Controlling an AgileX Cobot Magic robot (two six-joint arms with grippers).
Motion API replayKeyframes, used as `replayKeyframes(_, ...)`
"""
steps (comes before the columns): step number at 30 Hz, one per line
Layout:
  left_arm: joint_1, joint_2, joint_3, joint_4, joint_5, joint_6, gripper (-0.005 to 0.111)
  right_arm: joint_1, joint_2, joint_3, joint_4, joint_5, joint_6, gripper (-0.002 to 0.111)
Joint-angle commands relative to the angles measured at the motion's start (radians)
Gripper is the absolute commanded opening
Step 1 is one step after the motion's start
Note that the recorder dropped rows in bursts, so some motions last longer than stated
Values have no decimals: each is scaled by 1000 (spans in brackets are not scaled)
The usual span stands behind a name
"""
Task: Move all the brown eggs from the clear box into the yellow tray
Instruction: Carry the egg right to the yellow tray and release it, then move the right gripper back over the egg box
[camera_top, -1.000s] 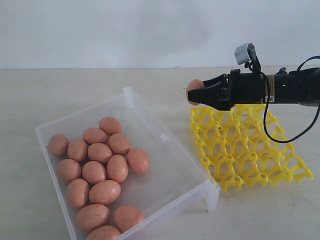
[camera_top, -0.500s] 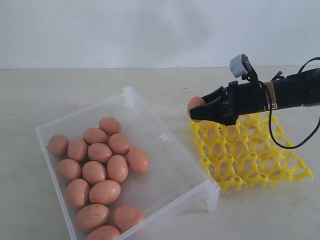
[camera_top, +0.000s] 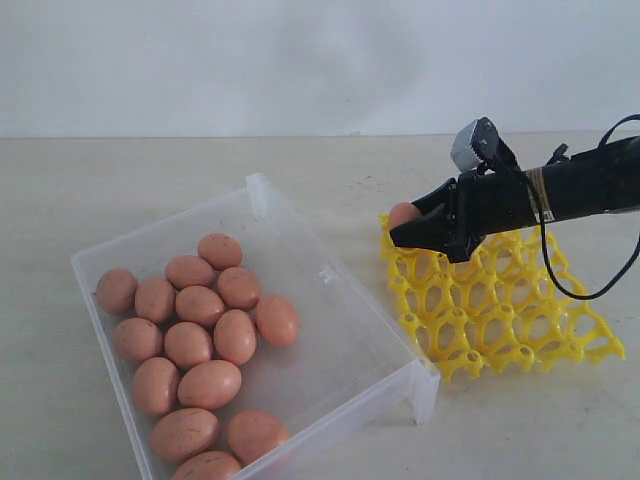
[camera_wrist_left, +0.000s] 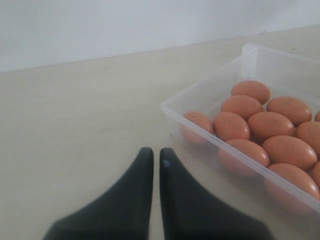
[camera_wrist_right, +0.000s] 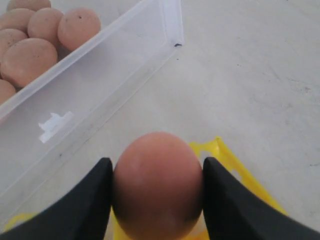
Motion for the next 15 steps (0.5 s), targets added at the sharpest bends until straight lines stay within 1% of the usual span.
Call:
replayKeyframes(1, -6, -3, 4, -7, -5, 1, 4, -4, -2, -3, 2, 22, -7, 7)
replayKeyframes(2, -6, -3, 4, -7, -5, 1, 4, -4, -2, -3, 2, 22, -7, 12)
replayKeyframes(4, -6, -3, 4, -7, -5, 1, 4, -4, -2, -3, 2, 22, -7, 27)
replayKeyframes(7, -6, -3, 4, -7, -5, 1, 4, -4, -2, -3, 2, 22, -7, 44)
replayKeyframes(10, -6, -3, 4, -7, -5, 1, 4, -4, -2, -3, 15, 20, -7, 52)
replayKeyframes(13, -6, -3, 4, -7, -5, 1, 4, -4, -2, -3, 41, 6, -7, 56)
replayKeyframes(15, -6, -3, 4, -7, -5, 1, 4, -4, -2, -3, 71, -8, -7, 57)
